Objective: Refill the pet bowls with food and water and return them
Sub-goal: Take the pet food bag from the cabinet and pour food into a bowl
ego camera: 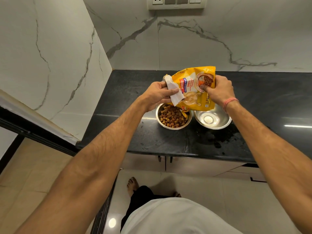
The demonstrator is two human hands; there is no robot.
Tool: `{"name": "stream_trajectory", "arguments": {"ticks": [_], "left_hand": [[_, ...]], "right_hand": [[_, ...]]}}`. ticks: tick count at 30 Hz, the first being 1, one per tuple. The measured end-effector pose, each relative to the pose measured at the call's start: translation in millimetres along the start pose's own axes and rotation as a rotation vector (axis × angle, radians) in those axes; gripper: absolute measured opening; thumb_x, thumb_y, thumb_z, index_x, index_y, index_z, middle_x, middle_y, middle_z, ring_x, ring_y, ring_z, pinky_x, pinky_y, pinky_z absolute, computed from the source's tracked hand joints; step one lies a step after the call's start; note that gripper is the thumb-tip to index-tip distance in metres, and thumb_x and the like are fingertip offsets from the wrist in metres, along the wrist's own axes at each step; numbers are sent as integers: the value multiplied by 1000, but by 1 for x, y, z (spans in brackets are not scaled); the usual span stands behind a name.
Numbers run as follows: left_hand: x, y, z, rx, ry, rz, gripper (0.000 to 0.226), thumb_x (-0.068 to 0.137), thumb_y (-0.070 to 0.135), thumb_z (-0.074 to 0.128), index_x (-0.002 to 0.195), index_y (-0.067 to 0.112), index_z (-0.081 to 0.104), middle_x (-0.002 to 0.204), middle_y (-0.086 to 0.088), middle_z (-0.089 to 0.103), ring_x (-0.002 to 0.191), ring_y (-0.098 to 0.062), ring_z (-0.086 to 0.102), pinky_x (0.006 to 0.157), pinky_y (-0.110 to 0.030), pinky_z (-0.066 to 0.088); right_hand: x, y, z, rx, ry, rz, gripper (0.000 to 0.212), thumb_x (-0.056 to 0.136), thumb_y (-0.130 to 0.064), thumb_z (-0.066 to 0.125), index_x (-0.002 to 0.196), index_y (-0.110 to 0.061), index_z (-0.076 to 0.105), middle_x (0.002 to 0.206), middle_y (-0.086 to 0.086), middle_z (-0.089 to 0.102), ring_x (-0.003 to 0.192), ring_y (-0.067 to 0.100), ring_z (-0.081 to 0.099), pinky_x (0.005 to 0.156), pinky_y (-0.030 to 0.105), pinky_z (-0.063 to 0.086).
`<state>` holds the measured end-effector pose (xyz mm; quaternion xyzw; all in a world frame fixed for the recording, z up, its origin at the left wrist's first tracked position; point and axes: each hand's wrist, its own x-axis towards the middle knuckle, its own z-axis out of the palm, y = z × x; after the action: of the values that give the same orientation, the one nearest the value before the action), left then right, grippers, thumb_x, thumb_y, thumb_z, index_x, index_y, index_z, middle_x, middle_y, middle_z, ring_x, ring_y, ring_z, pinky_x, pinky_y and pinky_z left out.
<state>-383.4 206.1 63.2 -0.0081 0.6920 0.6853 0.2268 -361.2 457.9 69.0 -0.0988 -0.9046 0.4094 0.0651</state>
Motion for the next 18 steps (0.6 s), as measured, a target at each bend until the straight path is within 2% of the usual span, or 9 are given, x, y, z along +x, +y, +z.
{"name": "stream_trajectory", "arguments": {"ticks": [3, 9, 12, 16, 18], "left_hand": [[-1, -1, -1, 1, 11, -6, 47, 100, 12, 77, 144, 3, 65, 134, -12, 76, 118, -27, 77, 93, -39, 67], [-3, -1, -4, -12, -8, -15, 42, 100, 11, 77, 140, 6, 66, 122, -6, 79, 104, -19, 81, 82, -32, 68], [-4, -1, -5, -13, -21, -17, 39, 100, 10, 76, 138, 6, 67, 121, -6, 79, 103, -18, 81, 82, -32, 68], [-4, -2, -7, -11, -30, -22, 27, 99, 10, 77, 125, 13, 70, 119, -6, 79, 103, -19, 81, 84, -33, 68], [-3, -3, -7, -4, -24, -24, 28, 99, 10, 77, 126, 13, 69, 123, -8, 79, 106, -21, 80, 86, -34, 69]], "right_hand": [[-1, -1, 1, 11, -9, 2, 47, 95, -35, 81, 136, -13, 71, 130, 8, 75, 120, 27, 70, 106, 48, 57], [0, 3, 3, 23, -30, 0, 47, 95, -35, 81, 136, -14, 71, 130, 8, 75, 120, 27, 71, 106, 51, 57], [0, 6, 3, 46, -51, -3, 46, 95, -33, 81, 136, -13, 71, 129, 8, 75, 119, 26, 71, 105, 49, 57], [-1, 10, 5, 56, -60, -4, 44, 95, -33, 81, 134, -15, 72, 128, 6, 76, 118, 25, 71, 106, 49, 57], [-2, 11, 6, 57, -62, 1, 44, 95, -34, 81, 134, -15, 72, 128, 6, 76, 118, 25, 71, 106, 49, 57]]}}
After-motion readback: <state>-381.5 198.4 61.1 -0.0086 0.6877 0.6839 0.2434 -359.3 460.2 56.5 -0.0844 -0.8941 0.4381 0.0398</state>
